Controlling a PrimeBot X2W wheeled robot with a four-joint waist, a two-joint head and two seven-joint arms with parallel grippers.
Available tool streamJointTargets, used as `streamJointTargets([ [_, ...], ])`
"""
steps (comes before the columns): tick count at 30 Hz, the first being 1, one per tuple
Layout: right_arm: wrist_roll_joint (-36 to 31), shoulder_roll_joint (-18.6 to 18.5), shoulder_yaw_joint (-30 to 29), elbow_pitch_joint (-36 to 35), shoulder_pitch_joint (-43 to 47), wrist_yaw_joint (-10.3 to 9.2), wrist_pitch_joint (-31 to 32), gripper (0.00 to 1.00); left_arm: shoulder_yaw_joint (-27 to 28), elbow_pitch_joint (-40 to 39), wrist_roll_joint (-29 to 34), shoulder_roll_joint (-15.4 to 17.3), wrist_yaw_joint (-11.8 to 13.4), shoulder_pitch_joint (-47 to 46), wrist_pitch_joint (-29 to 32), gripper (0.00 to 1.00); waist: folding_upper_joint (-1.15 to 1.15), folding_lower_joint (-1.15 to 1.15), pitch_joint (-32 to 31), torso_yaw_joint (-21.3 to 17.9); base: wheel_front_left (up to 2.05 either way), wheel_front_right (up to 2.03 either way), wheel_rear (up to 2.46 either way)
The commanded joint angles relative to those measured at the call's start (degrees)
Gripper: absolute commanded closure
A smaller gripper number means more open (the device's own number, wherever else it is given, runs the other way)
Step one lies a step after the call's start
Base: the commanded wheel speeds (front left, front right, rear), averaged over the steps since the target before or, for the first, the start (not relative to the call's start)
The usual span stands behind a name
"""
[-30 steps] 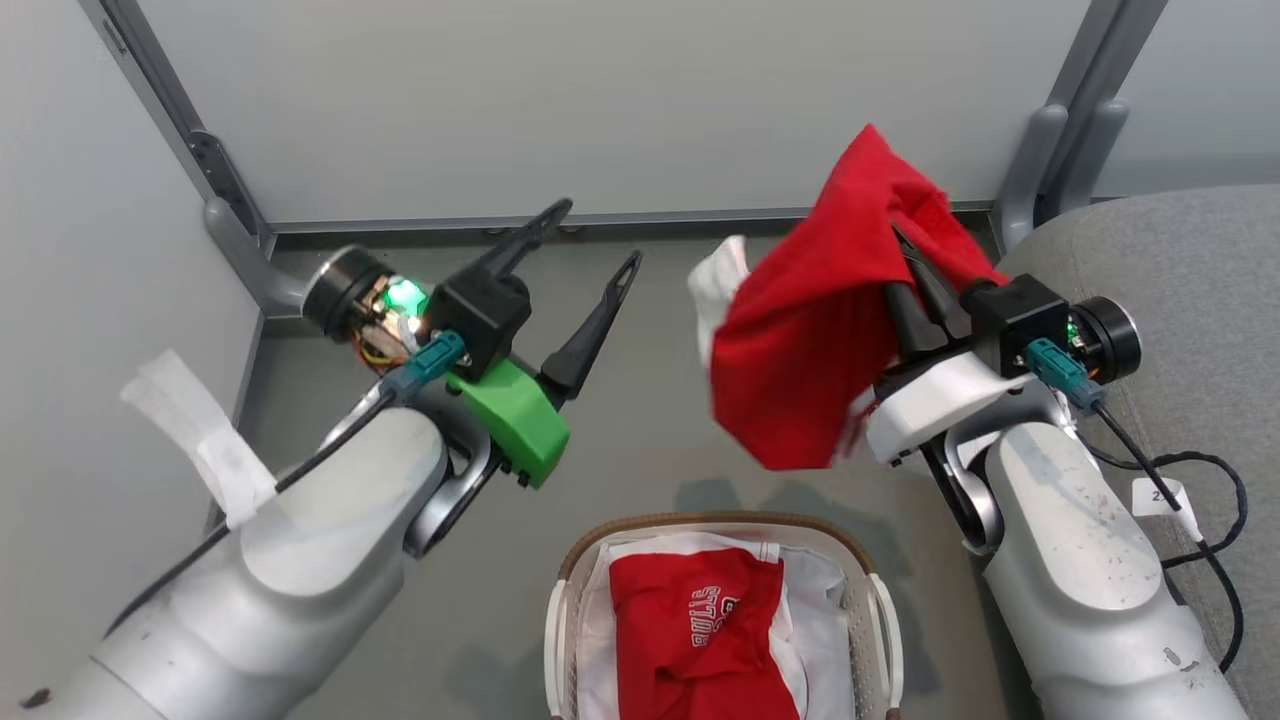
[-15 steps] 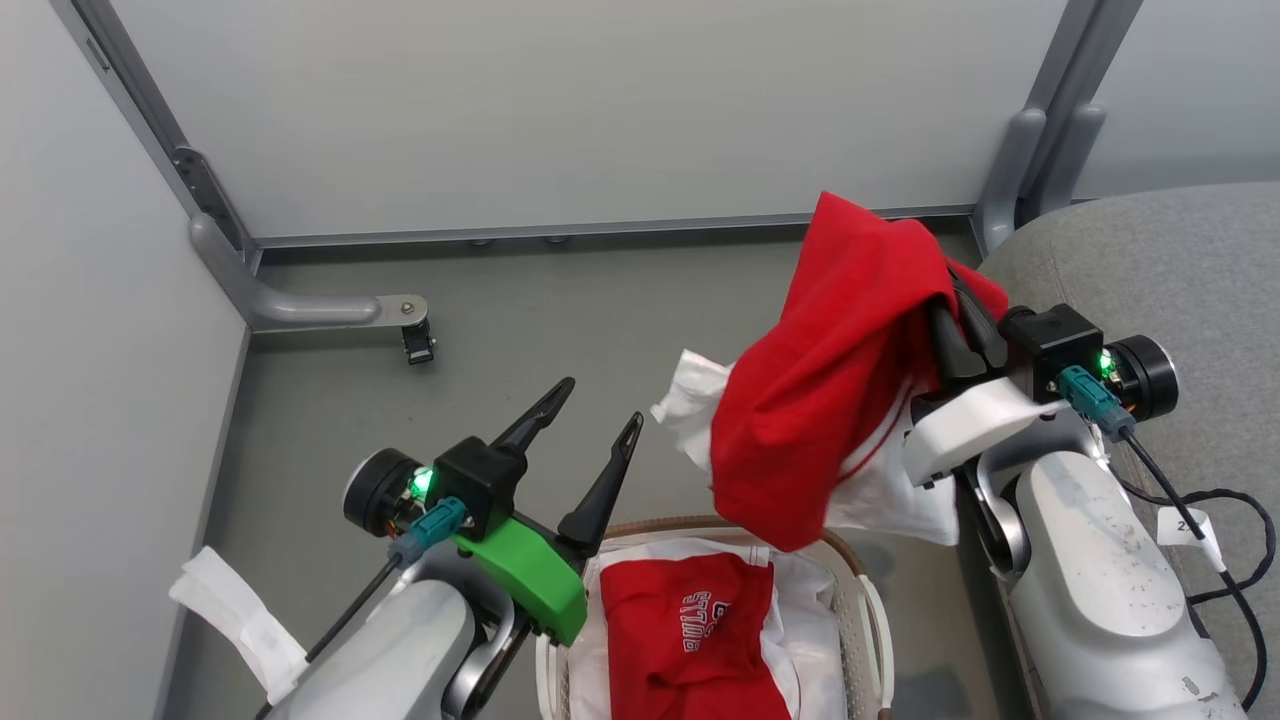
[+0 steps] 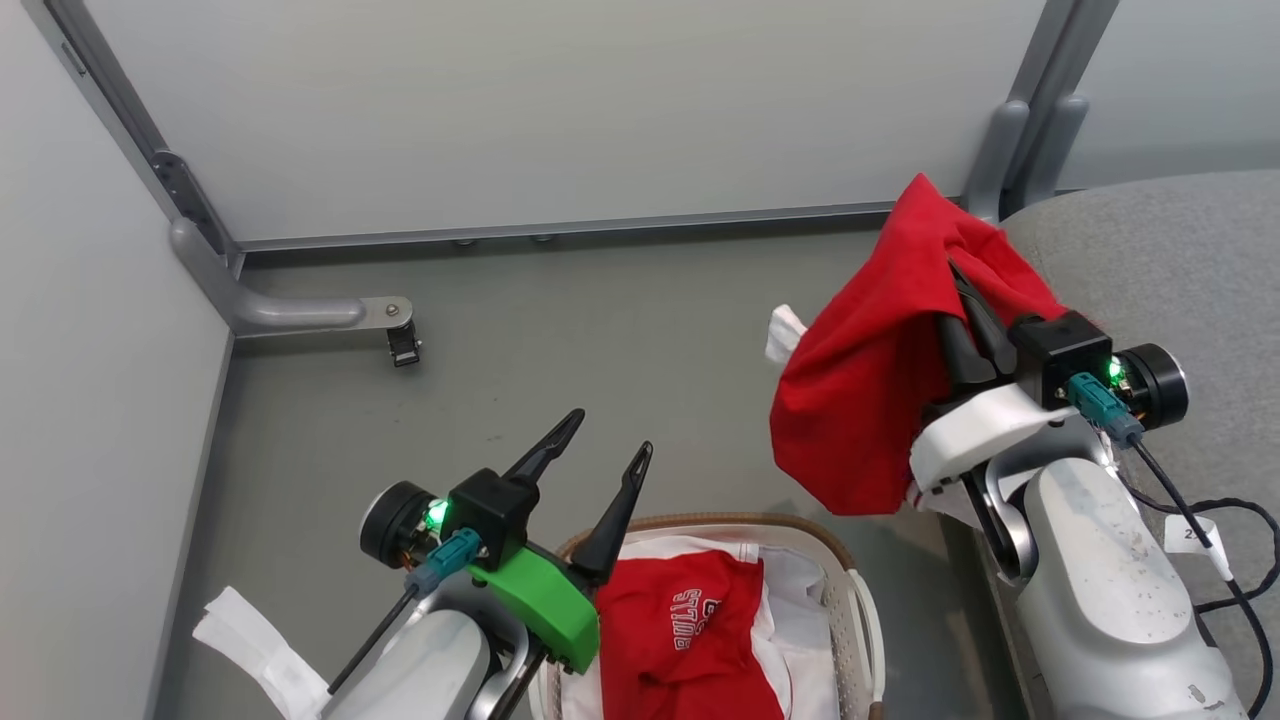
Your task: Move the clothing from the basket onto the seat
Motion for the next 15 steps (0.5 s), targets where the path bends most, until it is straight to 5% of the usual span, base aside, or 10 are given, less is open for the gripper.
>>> streamJointTargets([
  [1, -0.64, -0.26, -0.51, -0.34, 0.7, -0.06, -0.28, 1.0, 0.48, 0.12, 0.54, -0.23, -0.27, 1.0, -0.04, 0.0, 0.65, 0.0, 0.15, -0.86, 0.0, 0.0, 0.0],
  [15, -3.94, -0.24, -5.1, -2.91, -0.57, -0.06, -0.28, 1.0, 1.34, 0.7, 4.41, -1.92, -0.95, -1.71, -0.04, 0.0, 0.65, 0.0, 4.92, -14.25, 0.0, 0.0, 0.0],
])
